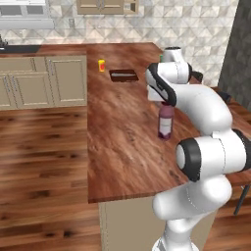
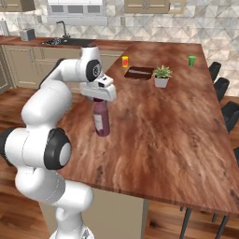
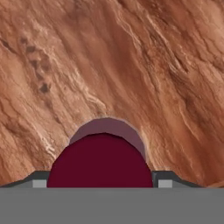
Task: Place the drinks on the dining counter in a tight cluster.
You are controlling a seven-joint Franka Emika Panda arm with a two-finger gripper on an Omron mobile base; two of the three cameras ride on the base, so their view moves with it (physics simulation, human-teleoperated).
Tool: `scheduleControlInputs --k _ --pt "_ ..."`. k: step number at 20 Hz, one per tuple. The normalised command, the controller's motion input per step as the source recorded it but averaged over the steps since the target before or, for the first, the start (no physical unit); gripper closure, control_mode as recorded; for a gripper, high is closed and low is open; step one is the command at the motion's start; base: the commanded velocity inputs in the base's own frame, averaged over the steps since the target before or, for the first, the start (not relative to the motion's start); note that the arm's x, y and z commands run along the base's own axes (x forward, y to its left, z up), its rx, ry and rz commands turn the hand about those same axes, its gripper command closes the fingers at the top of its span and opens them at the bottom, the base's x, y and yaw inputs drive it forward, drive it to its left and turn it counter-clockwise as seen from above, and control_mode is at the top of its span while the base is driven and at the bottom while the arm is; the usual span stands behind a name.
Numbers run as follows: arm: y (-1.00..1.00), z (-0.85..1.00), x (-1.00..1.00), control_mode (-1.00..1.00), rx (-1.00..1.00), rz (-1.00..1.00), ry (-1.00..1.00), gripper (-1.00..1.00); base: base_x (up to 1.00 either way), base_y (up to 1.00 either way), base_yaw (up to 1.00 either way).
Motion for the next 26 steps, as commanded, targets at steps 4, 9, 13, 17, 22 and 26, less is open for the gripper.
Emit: scheduleControlInputs --k 4,9,13,17,22,26 --pt "-0.11 -0.37 -0.13 -1.00 0.05 0.00 0.16 1.00 0.00 0.00 0.00" --pt "-0.03 -0.39 -0.08 -1.00 0.02 0.00 0.14 1.00 0.00 0.00 0.00" --pt "0.00 -0.34 0.00 -1.00 0.00 0.00 0.03 1.00 0.00 0.00 0.00" --pt "0.00 -0.41 0.00 -1.00 0.00 0.00 0.00 1.00 0.00 0.00 0.00" --pt "0.00 -0.33 0.01 -1.00 0.00 0.00 -0.04 1.00 0.00 0.00 0.00" --pt "0.00 -0.42 0.08 -1.00 0.00 0.00 -0.09 1.00 0.00 0.00 0.00"
